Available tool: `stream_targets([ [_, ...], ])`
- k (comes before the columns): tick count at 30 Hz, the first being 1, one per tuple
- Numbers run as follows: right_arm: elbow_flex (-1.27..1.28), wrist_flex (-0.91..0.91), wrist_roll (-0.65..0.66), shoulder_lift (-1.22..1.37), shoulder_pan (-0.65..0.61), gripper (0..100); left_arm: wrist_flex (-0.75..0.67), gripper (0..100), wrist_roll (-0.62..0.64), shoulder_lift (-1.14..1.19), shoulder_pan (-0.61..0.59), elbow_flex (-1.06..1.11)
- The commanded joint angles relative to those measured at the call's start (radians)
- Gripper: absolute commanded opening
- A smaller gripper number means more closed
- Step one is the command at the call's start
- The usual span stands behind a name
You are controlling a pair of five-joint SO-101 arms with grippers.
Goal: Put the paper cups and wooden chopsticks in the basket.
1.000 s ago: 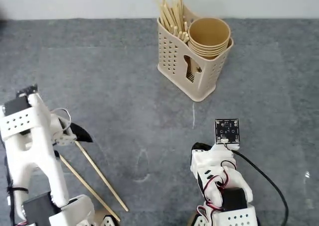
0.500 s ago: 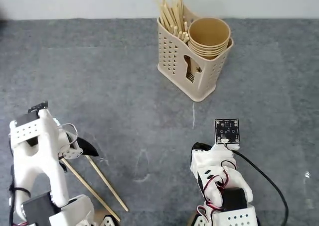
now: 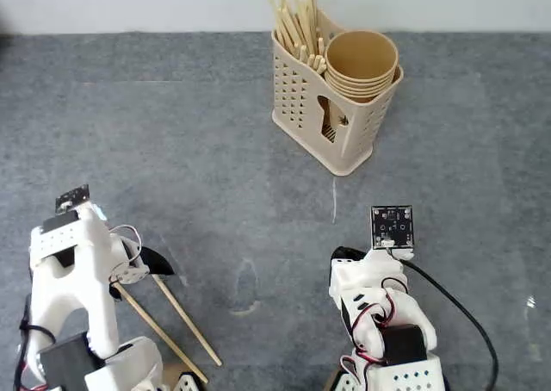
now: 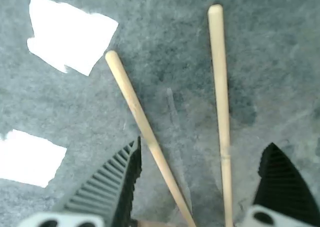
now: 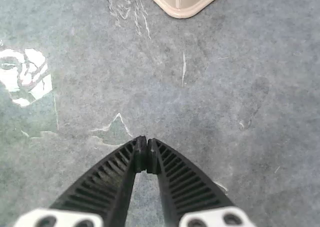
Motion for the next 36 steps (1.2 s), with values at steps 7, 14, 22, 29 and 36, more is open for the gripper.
stream_targets([
  [7,-0.009,-0.012,0.002,-0.008,-0.005,1.8,-0.161,36,0.046,-0.031,0.002,-0.001],
  [14,-0.009,-0.012,0.002,-0.008,-0.005,1.8,-0.238,36,0.114,-0.031,0.072,0.005],
  [22,-0.009,-0.012,0.002,-0.008,-0.005,1.8,-0.143,36,0.146,-0.031,0.117,0.007],
  [29,-0.009,-0.012,0.002,-0.008,-0.005,1.8,-0.132,25,0.141,-0.031,0.115,0.059],
  [36,-0.009,-0.012,0.002,-0.008,-0.005,1.8,-0.184,1,0.14,-0.031,0.117,0.065],
])
